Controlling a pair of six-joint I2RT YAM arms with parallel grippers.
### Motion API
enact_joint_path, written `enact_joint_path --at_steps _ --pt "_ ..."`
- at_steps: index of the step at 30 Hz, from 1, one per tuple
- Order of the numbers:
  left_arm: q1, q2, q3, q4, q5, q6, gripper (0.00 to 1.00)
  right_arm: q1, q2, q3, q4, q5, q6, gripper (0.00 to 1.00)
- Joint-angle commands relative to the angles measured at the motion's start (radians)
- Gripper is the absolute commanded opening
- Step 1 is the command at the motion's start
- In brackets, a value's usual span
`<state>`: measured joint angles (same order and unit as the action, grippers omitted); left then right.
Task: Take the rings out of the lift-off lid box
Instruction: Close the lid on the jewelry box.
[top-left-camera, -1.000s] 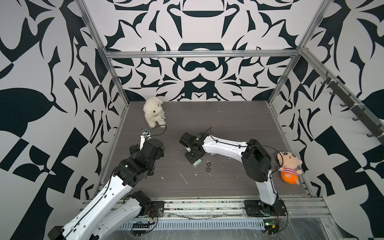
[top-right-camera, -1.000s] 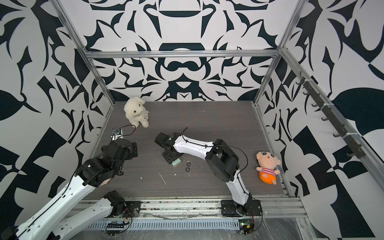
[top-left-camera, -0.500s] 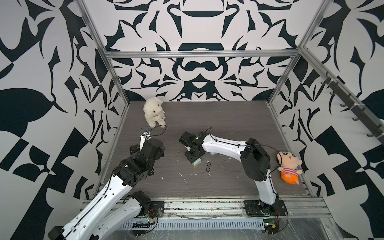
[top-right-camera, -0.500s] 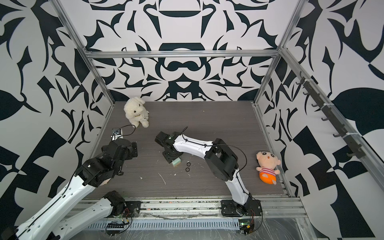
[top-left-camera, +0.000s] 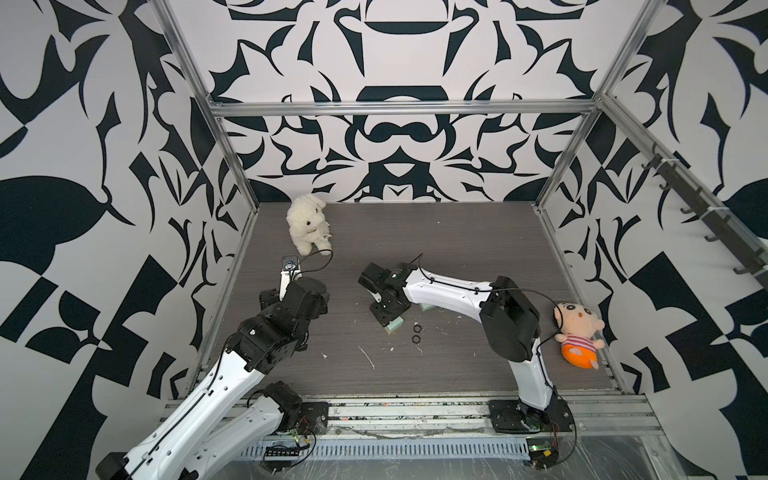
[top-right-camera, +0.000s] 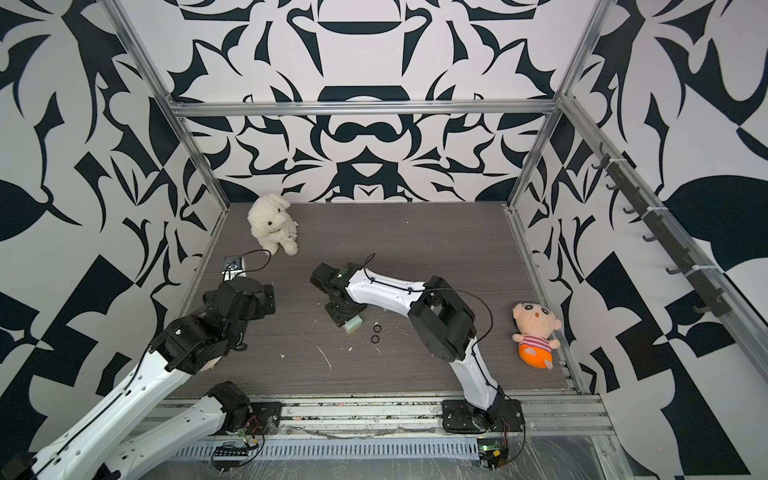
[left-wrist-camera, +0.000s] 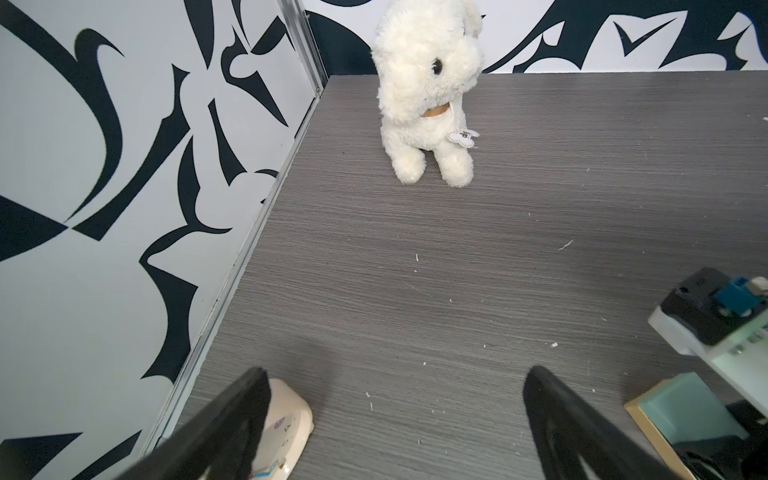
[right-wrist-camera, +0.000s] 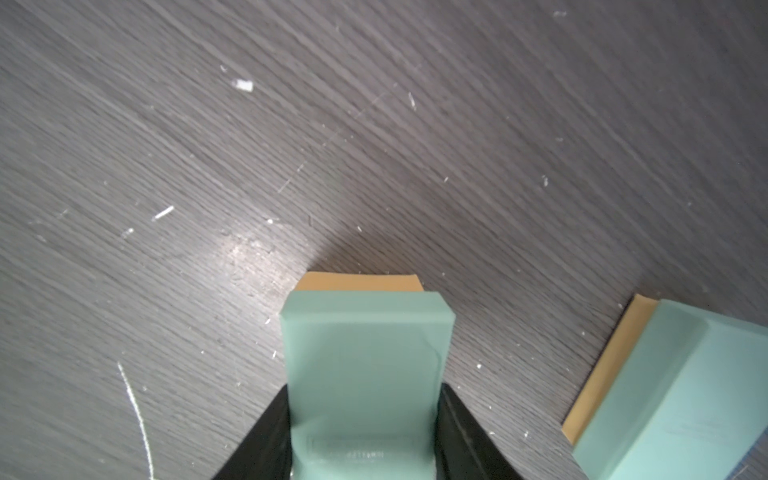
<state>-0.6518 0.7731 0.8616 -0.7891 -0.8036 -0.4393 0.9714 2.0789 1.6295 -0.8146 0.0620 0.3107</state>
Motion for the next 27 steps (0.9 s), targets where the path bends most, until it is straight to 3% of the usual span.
enact_joint_path --at_steps 1,27 --pt "0.006 -0.012 -0.006 0.002 0.008 0.008 0.99 -0.001 -0.018 0.003 -0.027 -0.001 0.009 0.54" --pt "0.009 -0.012 -0.007 0.004 0.012 0.008 0.99 0.017 -0.034 0.046 -0.047 0.016 0.047 0.53"
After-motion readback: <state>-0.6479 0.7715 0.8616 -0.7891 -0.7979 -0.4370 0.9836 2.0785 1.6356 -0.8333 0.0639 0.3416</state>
